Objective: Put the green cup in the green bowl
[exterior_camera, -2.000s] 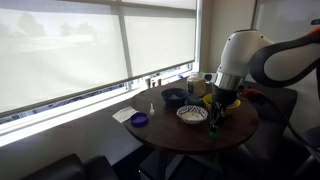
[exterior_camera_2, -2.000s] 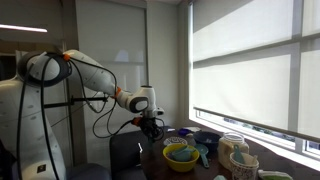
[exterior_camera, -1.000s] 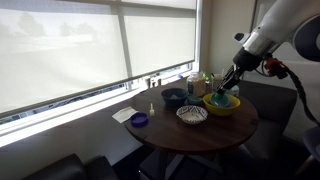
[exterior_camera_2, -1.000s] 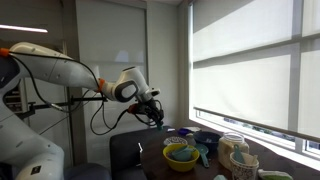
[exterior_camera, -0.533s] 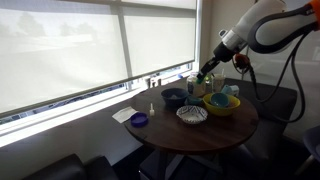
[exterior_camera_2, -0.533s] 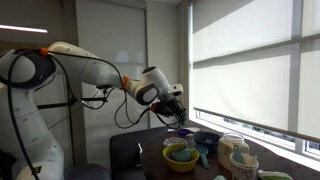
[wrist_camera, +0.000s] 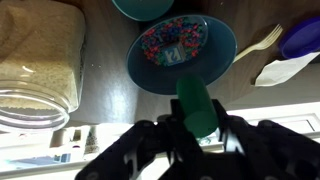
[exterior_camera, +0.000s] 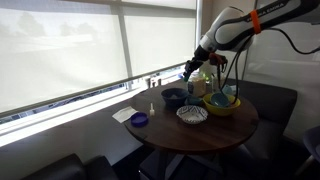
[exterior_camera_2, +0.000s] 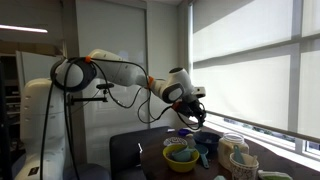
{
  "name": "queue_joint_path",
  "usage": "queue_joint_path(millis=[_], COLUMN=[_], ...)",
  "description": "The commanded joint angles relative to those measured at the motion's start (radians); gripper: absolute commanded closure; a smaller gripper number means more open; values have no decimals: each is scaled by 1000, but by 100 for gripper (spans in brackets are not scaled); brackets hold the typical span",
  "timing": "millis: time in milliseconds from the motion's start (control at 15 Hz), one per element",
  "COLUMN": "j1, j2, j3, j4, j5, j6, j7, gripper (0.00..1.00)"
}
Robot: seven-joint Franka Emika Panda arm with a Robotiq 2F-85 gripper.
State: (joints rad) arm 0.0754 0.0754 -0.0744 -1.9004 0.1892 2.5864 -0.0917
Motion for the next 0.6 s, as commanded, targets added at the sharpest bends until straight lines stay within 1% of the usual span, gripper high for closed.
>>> queue_joint_path(millis=[0, 400, 533], j1=[-40, -75, -88], j2=[109, 196, 215], j3=[38, 70, 81], j4=[136, 214, 231], j5=[3, 8, 9], j6=[-64, -110, -142], j7=[7, -46, -67], gripper=[92, 92, 92])
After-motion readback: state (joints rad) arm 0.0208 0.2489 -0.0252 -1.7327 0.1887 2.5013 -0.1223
